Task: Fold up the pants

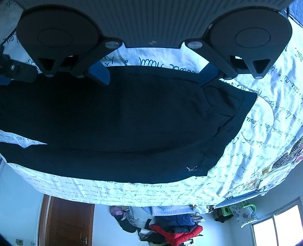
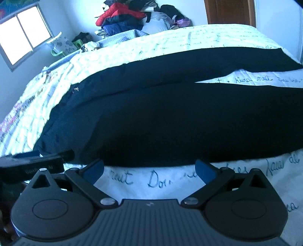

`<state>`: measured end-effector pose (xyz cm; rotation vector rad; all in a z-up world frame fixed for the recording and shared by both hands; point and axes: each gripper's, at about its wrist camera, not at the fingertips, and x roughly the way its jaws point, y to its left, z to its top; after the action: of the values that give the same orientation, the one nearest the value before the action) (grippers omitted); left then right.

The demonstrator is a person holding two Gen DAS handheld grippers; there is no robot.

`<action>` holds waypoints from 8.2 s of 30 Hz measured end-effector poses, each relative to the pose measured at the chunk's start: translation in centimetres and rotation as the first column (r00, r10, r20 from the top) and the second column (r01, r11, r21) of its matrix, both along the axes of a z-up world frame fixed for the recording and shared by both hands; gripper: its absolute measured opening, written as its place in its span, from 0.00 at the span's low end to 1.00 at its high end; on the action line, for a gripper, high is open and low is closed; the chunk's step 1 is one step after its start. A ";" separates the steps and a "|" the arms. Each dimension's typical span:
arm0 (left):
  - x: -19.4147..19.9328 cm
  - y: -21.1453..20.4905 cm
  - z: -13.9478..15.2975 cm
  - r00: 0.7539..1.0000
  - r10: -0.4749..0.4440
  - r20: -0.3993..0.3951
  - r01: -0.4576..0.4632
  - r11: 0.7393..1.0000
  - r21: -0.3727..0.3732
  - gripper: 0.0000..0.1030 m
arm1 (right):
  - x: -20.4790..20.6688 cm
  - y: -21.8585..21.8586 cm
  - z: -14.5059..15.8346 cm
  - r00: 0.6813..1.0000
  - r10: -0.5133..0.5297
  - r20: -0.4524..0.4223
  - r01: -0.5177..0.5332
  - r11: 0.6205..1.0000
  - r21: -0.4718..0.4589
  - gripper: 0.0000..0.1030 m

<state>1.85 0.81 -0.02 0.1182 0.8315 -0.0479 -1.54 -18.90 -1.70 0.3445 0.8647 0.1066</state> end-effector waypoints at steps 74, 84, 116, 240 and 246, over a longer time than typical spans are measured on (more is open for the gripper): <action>30.4 12.5 0.3 0.917 0.294 -0.269 -0.393 0.784 -0.481 0.96 | 32.1 14.9 -2.2 0.434 0.892 0.129 -0.703 0.425 -0.571 0.07; 31.6 12.8 -1.4 0.896 0.249 -0.367 -0.434 0.659 -0.614 0.50 | 23.3 16.4 -3.3 0.303 0.947 0.109 -0.532 0.263 -0.805 0.07; 11.8 15.9 0.7 0.982 0.146 -0.120 -0.188 0.818 -0.543 0.11 | 13.6 8.4 -3.6 0.682 0.726 0.089 -0.319 0.404 -0.857 0.07; 1.8 -21.7 -4.0 0.714 -0.700 0.024 0.695 0.704 -0.144 0.19 | 7.6 -30.5 -4.1 0.797 -0.560 0.228 0.475 0.813 0.337 0.07; 1.5 -21.0 -3.5 0.712 -0.702 0.024 0.694 0.697 -0.178 0.16 | 2.5 -28.0 -0.4 0.780 -0.513 0.358 0.517 0.851 0.094 0.07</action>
<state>3.36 -20.17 -3.57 0.2669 0.7829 -0.8578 0.92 -46.89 -2.10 0.5240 0.3675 -0.3395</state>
